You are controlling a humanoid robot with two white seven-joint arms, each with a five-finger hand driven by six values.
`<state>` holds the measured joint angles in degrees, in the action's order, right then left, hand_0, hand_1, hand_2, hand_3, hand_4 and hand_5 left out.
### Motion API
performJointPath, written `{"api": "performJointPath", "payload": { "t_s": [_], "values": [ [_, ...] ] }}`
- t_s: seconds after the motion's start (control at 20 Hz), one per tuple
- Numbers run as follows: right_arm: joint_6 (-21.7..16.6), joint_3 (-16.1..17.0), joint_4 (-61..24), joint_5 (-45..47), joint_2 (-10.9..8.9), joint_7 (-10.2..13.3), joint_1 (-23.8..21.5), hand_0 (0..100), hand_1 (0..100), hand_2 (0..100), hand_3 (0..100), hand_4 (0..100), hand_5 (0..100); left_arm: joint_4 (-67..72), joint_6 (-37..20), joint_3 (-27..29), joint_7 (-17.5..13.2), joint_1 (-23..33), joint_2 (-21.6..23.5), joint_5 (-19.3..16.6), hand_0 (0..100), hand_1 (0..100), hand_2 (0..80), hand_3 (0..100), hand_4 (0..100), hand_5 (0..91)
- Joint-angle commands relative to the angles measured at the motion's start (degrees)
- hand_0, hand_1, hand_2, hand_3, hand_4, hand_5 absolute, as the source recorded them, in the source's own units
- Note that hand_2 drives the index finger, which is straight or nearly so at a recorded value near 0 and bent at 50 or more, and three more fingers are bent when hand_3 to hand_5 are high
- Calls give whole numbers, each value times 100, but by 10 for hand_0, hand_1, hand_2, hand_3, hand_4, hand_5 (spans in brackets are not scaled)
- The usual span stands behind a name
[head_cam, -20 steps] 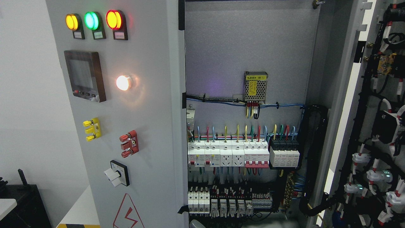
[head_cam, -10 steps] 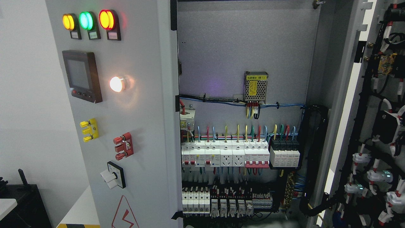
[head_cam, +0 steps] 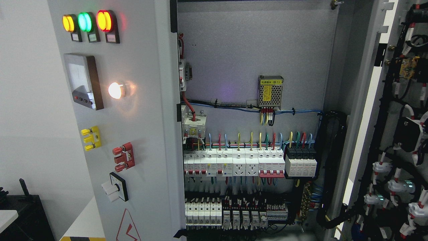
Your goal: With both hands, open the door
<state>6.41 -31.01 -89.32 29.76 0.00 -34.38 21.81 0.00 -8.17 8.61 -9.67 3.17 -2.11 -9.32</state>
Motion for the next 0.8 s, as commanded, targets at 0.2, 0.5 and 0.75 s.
{"api": "performJointPath", "payload": {
  "t_s": [0.2,0.5,0.75],
  "values": [
    [-17,-265,-59,-5,43,-7,-28,0,0,0,0,0,0,132,-17,0,1,0,0,0,0,0,0,0,42,0],
    [-26,-283,-85,4,79,-7,-28,0,0,0,0,0,0,132,-17,0,1,0,0,0,0,0,0,0,42,0],
    [-26,-361,-85,-5,158,-7,-28,0,0,0,0,0,0,132,-17,0,1,0,0,0,0,0,0,0,42,0]
  ]
}}
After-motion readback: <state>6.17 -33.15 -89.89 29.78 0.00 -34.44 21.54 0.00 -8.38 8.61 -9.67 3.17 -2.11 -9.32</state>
